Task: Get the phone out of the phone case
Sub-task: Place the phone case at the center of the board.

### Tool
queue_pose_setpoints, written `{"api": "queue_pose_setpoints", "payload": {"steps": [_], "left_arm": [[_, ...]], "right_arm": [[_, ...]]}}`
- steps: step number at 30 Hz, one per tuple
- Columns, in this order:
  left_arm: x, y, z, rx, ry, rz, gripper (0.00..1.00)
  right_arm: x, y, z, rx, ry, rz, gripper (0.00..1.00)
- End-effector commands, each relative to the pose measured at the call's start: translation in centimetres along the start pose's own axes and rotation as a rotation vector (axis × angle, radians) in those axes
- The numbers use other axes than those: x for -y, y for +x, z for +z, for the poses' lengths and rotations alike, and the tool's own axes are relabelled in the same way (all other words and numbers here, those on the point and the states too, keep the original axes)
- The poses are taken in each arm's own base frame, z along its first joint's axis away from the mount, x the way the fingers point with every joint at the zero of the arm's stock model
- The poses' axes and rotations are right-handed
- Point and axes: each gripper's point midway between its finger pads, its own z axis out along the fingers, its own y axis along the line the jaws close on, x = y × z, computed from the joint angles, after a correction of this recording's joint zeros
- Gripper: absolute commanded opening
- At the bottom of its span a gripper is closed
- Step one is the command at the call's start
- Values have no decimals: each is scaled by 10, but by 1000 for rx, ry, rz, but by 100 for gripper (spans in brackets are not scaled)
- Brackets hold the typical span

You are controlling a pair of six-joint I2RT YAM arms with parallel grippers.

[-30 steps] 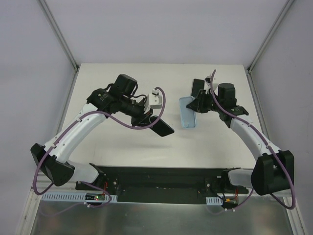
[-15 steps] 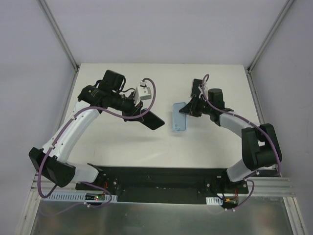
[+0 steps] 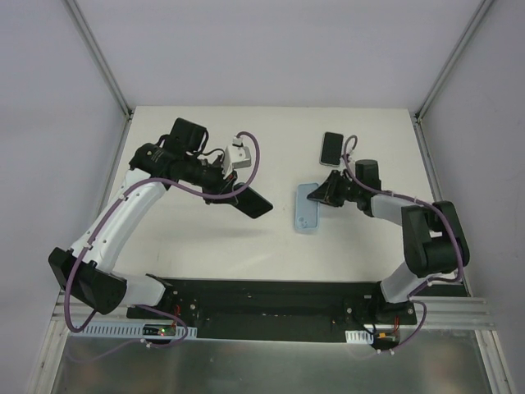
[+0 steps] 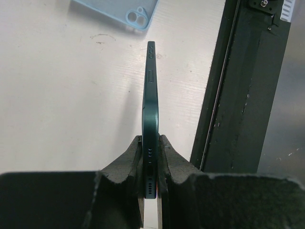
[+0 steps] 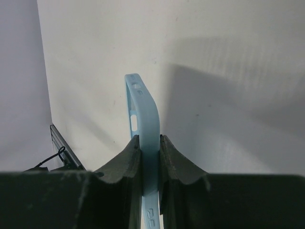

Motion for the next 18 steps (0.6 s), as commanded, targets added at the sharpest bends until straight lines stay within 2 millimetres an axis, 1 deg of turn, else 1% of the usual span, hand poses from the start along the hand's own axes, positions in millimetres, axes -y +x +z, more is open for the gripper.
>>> {"api": "queue_pose_setpoints", "payload": {"steps": [1, 2, 3, 4, 8, 9, 11, 14, 16, 17, 18], "left_arm": [[8, -8, -2, 42, 44, 38, 0], [8, -9, -1, 44, 51, 36, 0], [8, -10, -1, 47, 56, 36, 0], [7, -11, 1, 47, 61, 33, 0], [8, -14, 2, 56, 75, 34, 0], [8, -14, 3, 57, 82, 34, 0], [7, -15, 5, 58, 91, 39, 0], [5, -13, 9, 51, 104, 33, 0], [3, -13, 12, 52, 114, 35, 0], [3, -14, 13, 54, 120, 29, 0], [2, -15, 13, 54, 121, 25, 0]], "right_arm": [[-3, 1, -36, -30, -25, -60, 0], [4, 6, -43, -57, -4, -34, 0], [4, 7, -47, -69, -6, -38, 0], [10, 10, -53, -80, 8, -12, 0], [31, 13, -73, -80, 71, 8, 0], [34, 16, -75, -96, 82, 7, 0], [47, 10, -83, -80, 117, 31, 0], [60, 9, -87, -106, 157, 30, 0], [67, 9, -87, -120, 175, 49, 5], [70, 9, -87, -123, 185, 57, 11], [74, 10, -87, -133, 193, 60, 14]]}}
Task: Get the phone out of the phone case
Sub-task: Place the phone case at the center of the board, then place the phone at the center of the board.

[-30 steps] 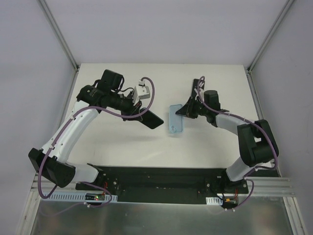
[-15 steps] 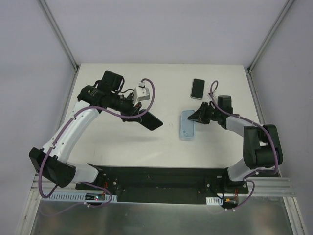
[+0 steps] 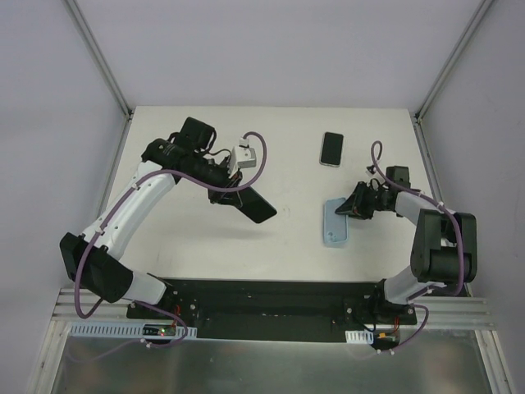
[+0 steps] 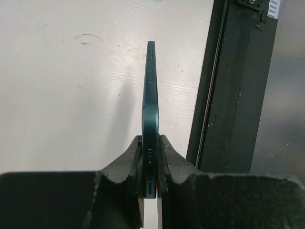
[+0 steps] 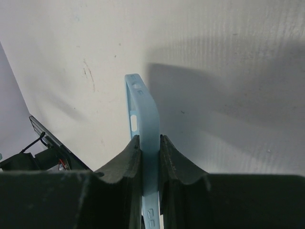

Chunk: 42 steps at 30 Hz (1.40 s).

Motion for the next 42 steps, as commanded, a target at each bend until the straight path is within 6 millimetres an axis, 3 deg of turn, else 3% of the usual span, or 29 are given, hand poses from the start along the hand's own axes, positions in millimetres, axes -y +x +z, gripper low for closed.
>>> {"api": "queue_pose_setpoints", "payload": {"steps": [1, 5, 11, 15, 17, 20, 23, 26, 29, 31, 35, 42], "left_arm": [[5, -23, -3, 73, 51, 54, 0], [6, -25, -3, 83, 64, 51, 0], [9, -26, -3, 89, 73, 44, 0], [10, -27, -4, 93, 70, 53, 0], [11, -28, -5, 97, 75, 51, 0], [13, -32, -6, 107, 84, 47, 0], [15, -36, -4, 118, 107, 24, 0], [18, -41, -1, 134, 146, 0, 0], [22, -48, 4, 150, 203, -27, 0], [27, -53, 7, 157, 239, -41, 0], [38, -64, 14, 171, 317, -60, 0], [47, -75, 28, 155, 379, -67, 0]], "right_arm": [[9, -1, -3, -46, 33, -25, 18], [16, -6, -3, -37, 63, -43, 36], [19, -18, -8, -11, 90, -69, 54], [16, -26, -20, 33, 128, -126, 63], [5, -36, -34, 88, 140, -183, 66], [-23, -48, -55, 164, 92, -280, 68], [-76, -47, -80, 225, -78, -431, 69], [-130, -32, -99, 219, -265, -546, 70], [-170, -15, -112, 189, -391, -655, 70], [-197, 7, -113, 134, -467, -740, 70], [-231, 40, -110, 64, -545, -867, 70], [-246, 70, -95, -41, -613, -937, 71]]}}
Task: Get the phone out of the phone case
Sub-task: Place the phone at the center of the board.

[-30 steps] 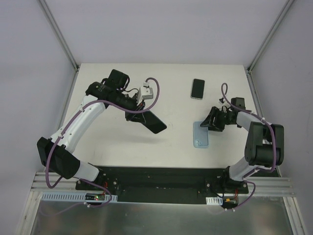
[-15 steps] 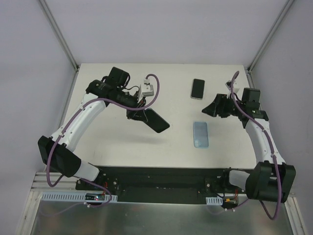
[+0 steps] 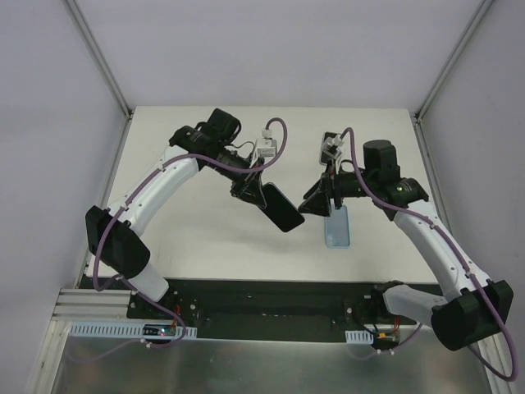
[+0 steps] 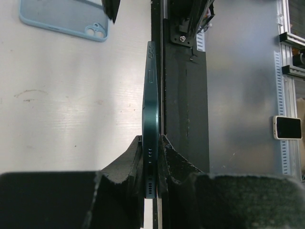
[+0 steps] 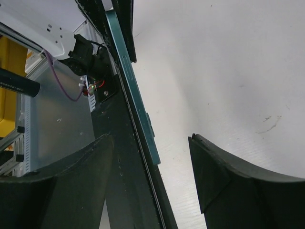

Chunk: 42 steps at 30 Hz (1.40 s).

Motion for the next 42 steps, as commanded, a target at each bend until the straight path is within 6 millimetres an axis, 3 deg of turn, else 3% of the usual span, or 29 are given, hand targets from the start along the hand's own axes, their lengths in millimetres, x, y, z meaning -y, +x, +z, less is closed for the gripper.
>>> {"api": "queue_pose_setpoints", "payload": {"steps": [1, 5, 8, 12, 19, 22, 23, 25, 27, 28, 31, 37, 42], "left_arm": [[24, -28, 2, 64, 99, 44, 0], [25, -33, 5, 70, 124, 36, 0], [24, -36, 8, 69, 133, 32, 0], [22, -40, 8, 74, 137, 33, 0], [17, -49, 10, 82, 145, 30, 0], [14, -51, 12, 80, 145, 18, 0], [12, -51, 12, 78, 143, 9, 3], [9, -53, 10, 83, 135, -11, 31], [7, -57, 6, 93, 124, -25, 51], [5, -59, 4, 97, 115, -37, 69], [-7, -64, -6, 130, 81, -85, 87], [-59, -69, -25, 264, -78, -286, 91], [-71, -85, -27, 407, -136, -371, 89]], "right_arm": [[-16, -6, 7, -17, -77, -82, 71], [-13, 7, 17, -58, -91, -74, 69], [-13, 13, 23, -75, -109, -74, 63], [-15, 20, 28, -91, -130, -67, 45], [-14, 26, 29, -83, -124, -45, 1], [-11, 24, 29, -47, -104, -27, 0], [-9, 22, 29, -33, -95, -13, 0], [-3, 17, 27, -2, -66, 5, 0], [4, 9, 24, 28, -35, 24, 0], [6, 6, 22, 44, -29, 27, 0], [14, -7, 17, 105, -6, 56, 0], [26, -41, 4, 246, 29, 151, 0], [30, -63, 2, 310, 26, 207, 0]]}}
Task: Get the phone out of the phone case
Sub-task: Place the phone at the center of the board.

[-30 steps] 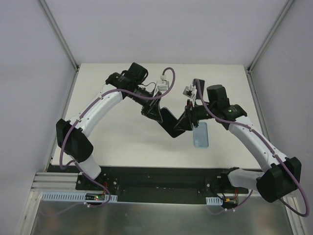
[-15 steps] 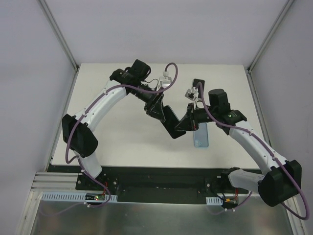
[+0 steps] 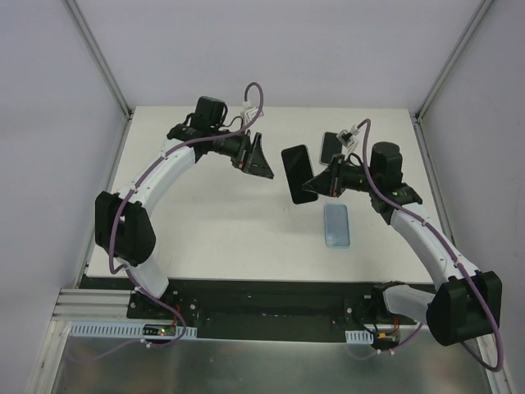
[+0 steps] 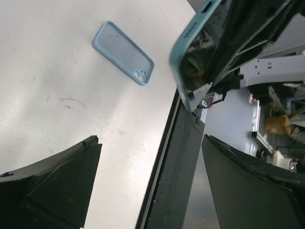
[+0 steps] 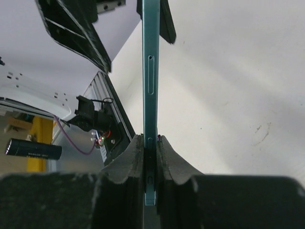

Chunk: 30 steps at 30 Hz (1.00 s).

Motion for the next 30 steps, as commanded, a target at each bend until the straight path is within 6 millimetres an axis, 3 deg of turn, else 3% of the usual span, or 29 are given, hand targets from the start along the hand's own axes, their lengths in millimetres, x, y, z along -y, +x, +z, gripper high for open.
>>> {"api": "queue_pose_setpoints", "payload": {"steps": [1, 5, 9, 15, 30], "left_arm": [[23, -45, -3, 208, 2, -66, 89], [19, -56, 4, 281, 37, -167, 85], [11, -53, 5, 303, 12, -165, 84], [7, -41, 0, 285, -48, -92, 84], [-9, -18, -2, 227, -127, -31, 84]], "right_arm": [[-23, -47, 0, 138, -65, -16, 0], [-17, -53, 2, 160, -63, 33, 0], [7, -43, 0, 183, 11, 112, 0], [46, 1, 0, 141, 120, 242, 0], [92, 72, 3, 78, 222, 352, 0]]}}
